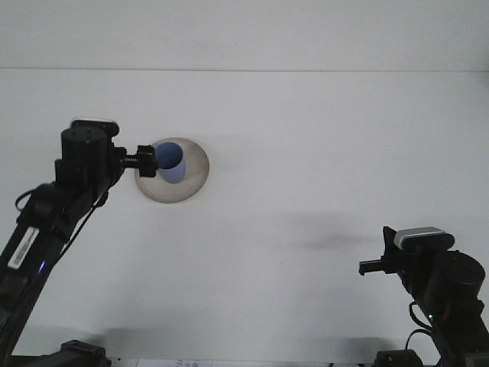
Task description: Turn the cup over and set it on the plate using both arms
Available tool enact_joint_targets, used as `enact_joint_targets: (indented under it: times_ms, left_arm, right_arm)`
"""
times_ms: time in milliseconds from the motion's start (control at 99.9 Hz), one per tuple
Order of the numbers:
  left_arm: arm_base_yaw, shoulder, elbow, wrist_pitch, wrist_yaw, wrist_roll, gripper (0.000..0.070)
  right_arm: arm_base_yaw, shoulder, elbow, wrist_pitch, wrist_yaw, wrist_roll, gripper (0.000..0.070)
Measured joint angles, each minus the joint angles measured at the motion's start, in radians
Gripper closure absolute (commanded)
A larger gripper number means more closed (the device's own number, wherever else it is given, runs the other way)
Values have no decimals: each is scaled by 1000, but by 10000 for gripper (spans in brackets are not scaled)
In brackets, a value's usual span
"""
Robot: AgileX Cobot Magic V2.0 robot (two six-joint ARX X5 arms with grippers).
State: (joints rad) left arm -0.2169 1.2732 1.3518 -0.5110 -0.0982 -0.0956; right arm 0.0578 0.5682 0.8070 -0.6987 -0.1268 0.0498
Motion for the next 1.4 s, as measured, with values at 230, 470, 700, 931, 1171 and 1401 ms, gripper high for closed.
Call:
enact_joint_targets:
  times_ms: [230, 470, 700, 931, 1171, 1401]
  left_arm:
    - [0, -353, -414, 164, 0, -63, 204]
    - [0, -611, -663, 131, 0, -96, 691]
    - [0, -756, -668, 138, 0, -100, 688]
    - [0, -824, -668, 137, 0, -100, 688]
    - [0, -889, -668, 137, 0, -101, 688]
    - [0, -936, -668, 137, 0, -101, 688]
  right_arm:
    - [0, 0, 0, 4, 0, 0, 700]
    - [0, 0, 0, 6, 0, 0, 700]
    - [0, 0, 0, 7, 0, 0, 700]
    - [0, 0, 0, 7, 0, 0, 700]
    - [0, 0, 0, 8, 0, 0, 700]
    - [0, 0, 0, 7, 0, 0, 700]
